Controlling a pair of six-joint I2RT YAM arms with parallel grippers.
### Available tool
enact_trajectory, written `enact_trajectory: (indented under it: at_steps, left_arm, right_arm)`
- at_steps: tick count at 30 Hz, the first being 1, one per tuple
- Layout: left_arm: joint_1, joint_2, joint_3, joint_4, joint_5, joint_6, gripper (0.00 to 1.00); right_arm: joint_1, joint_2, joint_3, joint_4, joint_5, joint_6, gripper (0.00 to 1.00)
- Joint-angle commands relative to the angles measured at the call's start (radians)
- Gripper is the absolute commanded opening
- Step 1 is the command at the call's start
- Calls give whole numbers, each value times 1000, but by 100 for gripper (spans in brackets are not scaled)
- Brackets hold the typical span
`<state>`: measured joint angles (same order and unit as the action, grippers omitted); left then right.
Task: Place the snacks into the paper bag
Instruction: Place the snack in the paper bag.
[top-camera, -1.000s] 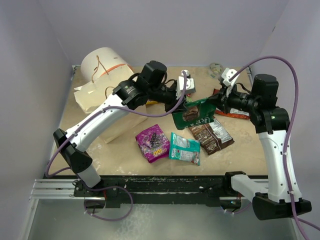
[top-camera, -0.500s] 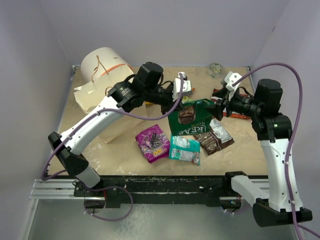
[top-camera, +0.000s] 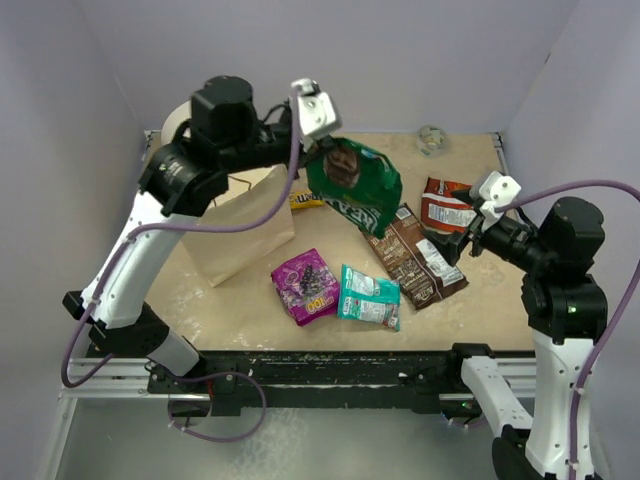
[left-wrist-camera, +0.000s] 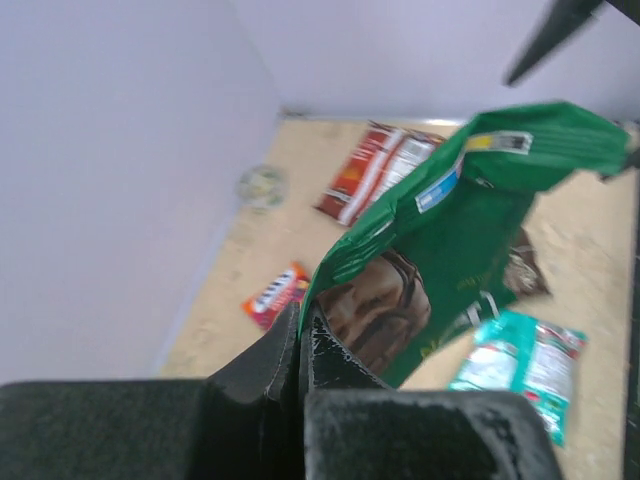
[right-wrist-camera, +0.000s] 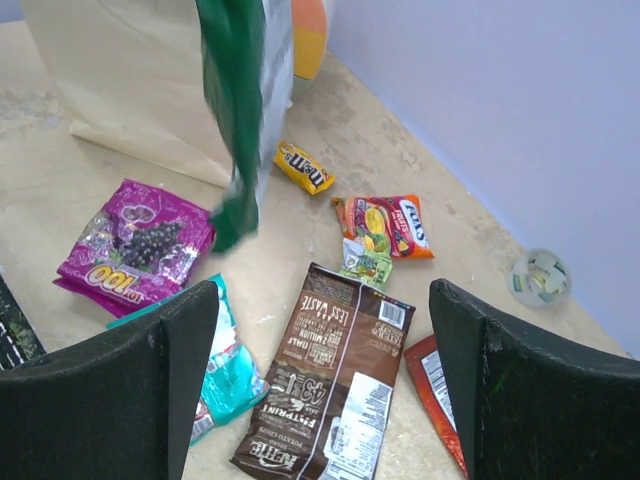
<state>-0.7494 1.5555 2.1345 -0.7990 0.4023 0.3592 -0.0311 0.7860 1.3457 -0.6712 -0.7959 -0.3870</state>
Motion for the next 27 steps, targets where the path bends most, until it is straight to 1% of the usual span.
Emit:
enact_trajectory:
  at_steps: [1, 7, 9, 12, 15, 19, 24, 27]
  left_arm:
    - [68, -8, 185, 47, -104, -16, 0]
    - [101, 49, 375, 62, -291, 23, 0]
    - [105, 65, 414, 70, -368, 58, 0]
    - [110, 69, 435, 85, -480, 113, 0]
    - [120, 60, 427, 101, -584, 175, 0]
    - [143, 14, 352, 135, -682, 247, 0]
    - [197, -43, 278, 144, -717, 282, 0]
    - [211, -77, 217, 142, -749, 309, 0]
  right_arm:
    - [-31, -1, 12, -2, -64, 13, 88]
    - [-48, 7, -5, 10, -86, 16, 88]
    - [-50, 11, -4, 10, -87, 20, 88]
    - [-52, 16, -2, 14, -90, 20, 88]
    - [-55, 23, -8, 18, -92, 21, 88]
    - [-58, 27, -18, 28, -95, 25, 88]
    - [-61, 29, -26, 34, -103, 28, 88]
    - [-62, 25, -26, 33, -103, 29, 88]
